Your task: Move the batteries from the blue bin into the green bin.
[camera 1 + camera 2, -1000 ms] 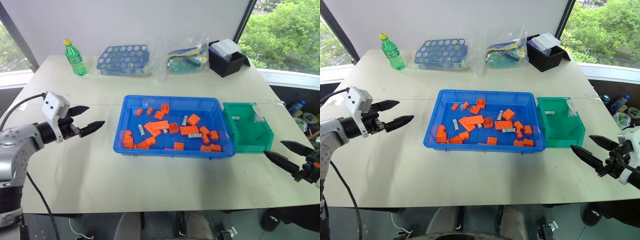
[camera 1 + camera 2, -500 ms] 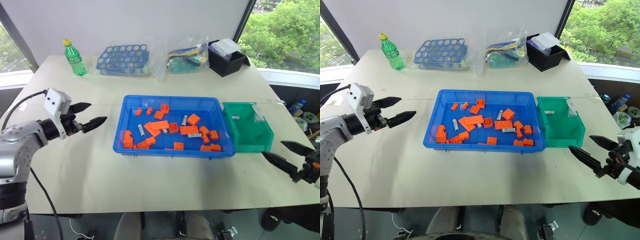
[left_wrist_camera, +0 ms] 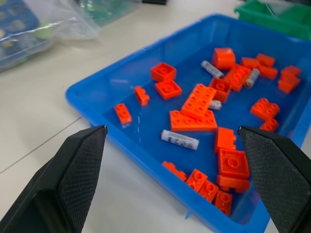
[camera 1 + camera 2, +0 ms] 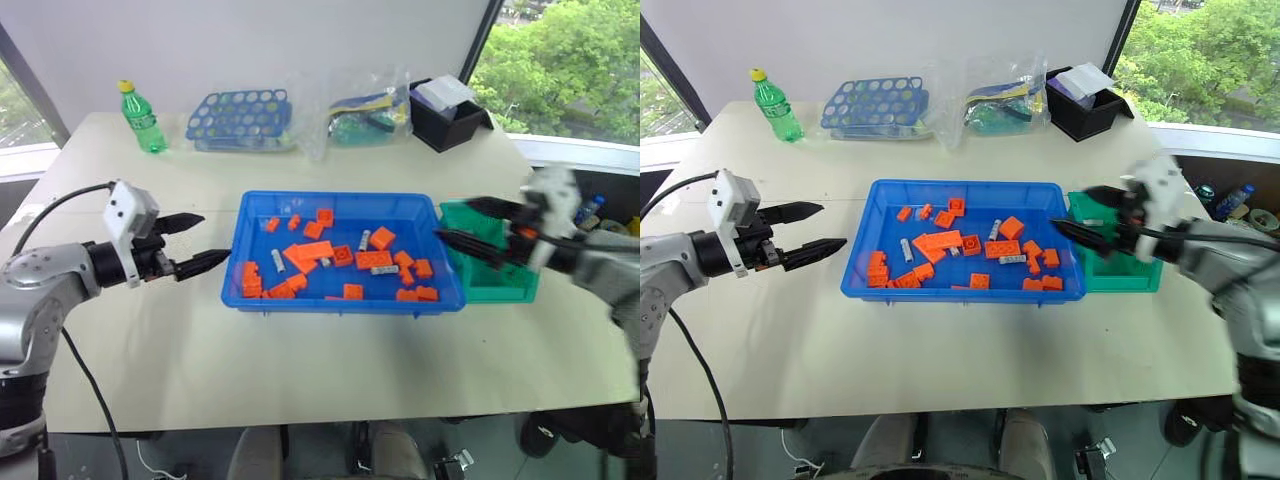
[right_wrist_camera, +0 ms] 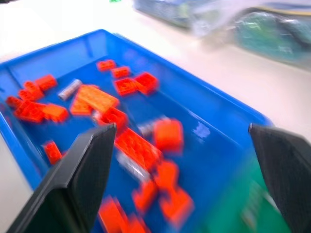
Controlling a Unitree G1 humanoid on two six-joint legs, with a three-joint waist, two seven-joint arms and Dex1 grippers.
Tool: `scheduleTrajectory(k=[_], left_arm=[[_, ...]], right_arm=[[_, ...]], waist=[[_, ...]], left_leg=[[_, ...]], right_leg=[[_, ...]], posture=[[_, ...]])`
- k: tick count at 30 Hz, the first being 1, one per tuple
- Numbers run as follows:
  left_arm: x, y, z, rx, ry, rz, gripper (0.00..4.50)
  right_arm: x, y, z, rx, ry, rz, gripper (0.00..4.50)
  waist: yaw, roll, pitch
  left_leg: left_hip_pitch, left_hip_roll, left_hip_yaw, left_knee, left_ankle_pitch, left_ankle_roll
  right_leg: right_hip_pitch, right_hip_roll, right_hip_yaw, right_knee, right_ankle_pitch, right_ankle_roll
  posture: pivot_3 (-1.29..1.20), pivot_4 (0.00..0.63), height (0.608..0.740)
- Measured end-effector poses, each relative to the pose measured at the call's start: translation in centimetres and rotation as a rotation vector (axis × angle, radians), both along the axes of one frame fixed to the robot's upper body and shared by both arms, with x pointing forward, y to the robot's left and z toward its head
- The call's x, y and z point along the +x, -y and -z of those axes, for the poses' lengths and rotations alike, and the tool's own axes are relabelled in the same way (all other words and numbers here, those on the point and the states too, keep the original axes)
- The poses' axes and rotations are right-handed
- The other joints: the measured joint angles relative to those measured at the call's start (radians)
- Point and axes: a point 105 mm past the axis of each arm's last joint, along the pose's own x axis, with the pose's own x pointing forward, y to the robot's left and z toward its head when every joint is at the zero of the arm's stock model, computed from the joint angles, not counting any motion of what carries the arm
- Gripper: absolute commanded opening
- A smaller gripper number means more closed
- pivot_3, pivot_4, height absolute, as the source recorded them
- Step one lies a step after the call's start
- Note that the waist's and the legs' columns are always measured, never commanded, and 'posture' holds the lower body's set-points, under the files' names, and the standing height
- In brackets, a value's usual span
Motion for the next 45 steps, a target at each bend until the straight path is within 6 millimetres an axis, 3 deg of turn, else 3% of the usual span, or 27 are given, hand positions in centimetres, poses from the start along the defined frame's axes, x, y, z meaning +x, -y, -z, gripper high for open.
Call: scheduleTrajectory(k=[3, 4, 9, 15, 21, 29, 45], left_arm=[[-0.2, -0.2, 0.5, 0.025, -0.011, -0.003, 4.50], [-0.3, -0.4, 0.6, 0.036, -0.014, -0.004, 4.50], [-0.8, -0.7, 0.8, 0.057, -0.016, -0.006, 4.50], [-1.3, -1.0, 0.4, 0.066, 0.004, -0.026, 4.50], [-1.5, -1.0, 0.1, 0.058, 0.019, -0.040, 4.50], [-1.4, -1.1, 0.1, 0.055, 0.021, -0.055, 4.50], [-1.4, -1.0, 0.2, 0.036, 0.033, -0.051, 4.50]], right_arm=[[1.7, -4.3, 1.0, 0.039, -0.053, -0.066, 4.48], [1.9, -6.8, 1.3, 0.047, -0.075, -0.120, 4.48], [0.8, -14.5, 3.7, 0.011, -0.158, -0.315, 4.48], [0.9, -19.3, 6.6, -0.044, -0.277, -0.370, 4.48], [2.5, -21.4, 8.1, -0.044, -0.385, -0.309, 4.48], [3.2, -22.8, 9.0, -0.041, -0.465, -0.295, 4.48], [3.2, -23.3, 9.9, -0.118, -0.434, -0.312, 4.48]], waist=[[0.004, -0.004, -0.001], [0.003, -0.004, -0.001], [0.003, -0.005, -0.001], [0.003, -0.005, -0.002], [-0.005, -0.006, -0.002], [-0.027, -0.007, -0.003], [-0.032, -0.007, -0.003]], left_leg=[[-0.001, 0.000, 0.000, 0.001, 0.000, 0.000], [-0.001, 0.000, 0.000, 0.000, 0.000, 0.000], [0.000, 0.000, -0.002, 0.001, 0.000, 0.000], [0.000, 0.001, -0.001, 0.002, 0.000, -0.001], [0.001, 0.000, -0.001, 0.002, 0.001, -0.001], [0.001, 0.000, -0.004, 0.002, 0.001, -0.001], [0.001, 0.000, -0.005, 0.001, 0.001, -0.001]], right_leg=[[-0.004, 0.000, 0.002, 0.008, 0.004, -0.006], [-0.005, 0.000, 0.002, 0.011, 0.005, -0.007], [-0.007, 0.001, 0.001, 0.015, 0.004, -0.006], [-0.006, 0.001, 0.002, 0.016, 0.005, -0.007], [-0.008, 0.001, 0.002, 0.024, 0.005, -0.007], [-0.008, 0.001, 0.002, 0.025, 0.005, -0.007], [-0.009, 0.002, 0.002, 0.025, 0.004, -0.006]], posture=[[0.00, 0.150, 0.723], [0.00, 0.150, 0.723], [0.00, 0.150, 0.723], [0.00, 0.150, 0.723], [0.00, 0.150, 0.723], [0.00, 0.150, 0.723], [0.00, 0.150, 0.723]])
